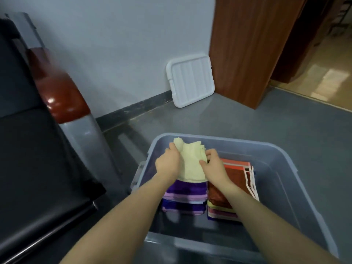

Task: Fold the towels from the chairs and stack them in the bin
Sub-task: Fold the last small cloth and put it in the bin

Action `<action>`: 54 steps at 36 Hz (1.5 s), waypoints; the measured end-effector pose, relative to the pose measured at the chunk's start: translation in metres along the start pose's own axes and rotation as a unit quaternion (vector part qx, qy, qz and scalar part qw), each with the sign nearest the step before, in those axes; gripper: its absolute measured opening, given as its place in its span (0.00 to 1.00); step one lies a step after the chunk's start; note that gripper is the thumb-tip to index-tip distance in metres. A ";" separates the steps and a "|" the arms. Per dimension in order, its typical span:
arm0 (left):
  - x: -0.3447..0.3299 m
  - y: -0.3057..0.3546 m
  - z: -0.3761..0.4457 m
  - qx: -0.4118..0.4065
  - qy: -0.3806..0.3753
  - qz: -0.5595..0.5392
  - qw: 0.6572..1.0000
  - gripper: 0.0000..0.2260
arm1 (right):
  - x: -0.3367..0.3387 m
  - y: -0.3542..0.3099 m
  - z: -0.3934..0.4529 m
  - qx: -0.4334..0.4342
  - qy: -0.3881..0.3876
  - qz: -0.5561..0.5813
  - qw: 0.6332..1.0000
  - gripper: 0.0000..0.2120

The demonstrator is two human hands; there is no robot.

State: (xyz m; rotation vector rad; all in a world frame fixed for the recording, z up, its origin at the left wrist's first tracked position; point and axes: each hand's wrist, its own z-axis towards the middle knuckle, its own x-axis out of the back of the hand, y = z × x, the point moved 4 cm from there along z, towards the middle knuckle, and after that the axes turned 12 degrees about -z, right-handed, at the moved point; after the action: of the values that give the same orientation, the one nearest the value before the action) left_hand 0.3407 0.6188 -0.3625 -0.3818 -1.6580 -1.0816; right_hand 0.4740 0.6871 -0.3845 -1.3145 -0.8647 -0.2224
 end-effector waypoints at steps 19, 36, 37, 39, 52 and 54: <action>-0.070 -0.028 -0.010 -0.022 -0.174 0.033 0.984 0.18 | -0.053 0.063 0.007 0.013 -0.152 -0.186 0.971 0.15; -0.035 -0.005 -0.131 -0.143 -0.303 -0.057 0.940 0.06 | 0.004 0.032 -0.137 0.042 -0.262 -0.095 0.959 0.06; -0.033 -0.005 -0.140 -0.147 -0.325 -0.050 0.933 0.07 | 0.006 0.031 -0.146 0.048 -0.283 -0.113 0.951 0.08; -0.030 -0.007 -0.152 -0.159 -0.359 -0.024 0.919 0.12 | 0.010 0.030 -0.156 0.075 -0.298 -0.184 0.934 0.13; -0.028 -0.009 -0.142 -0.226 -0.235 0.039 0.945 0.12 | 0.015 0.025 -0.149 0.136 -0.201 -0.380 0.893 0.15; -0.030 -0.007 -0.136 -0.214 -0.211 0.045 0.953 0.13 | 0.013 0.026 -0.139 0.136 -0.181 -0.401 0.888 0.14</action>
State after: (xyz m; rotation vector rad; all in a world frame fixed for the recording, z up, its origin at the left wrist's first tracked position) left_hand 0.4285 0.5136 -0.3902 -1.0207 -1.7394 -1.3558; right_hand 0.5575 0.5728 -0.3951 -0.6766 -1.6794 -0.4887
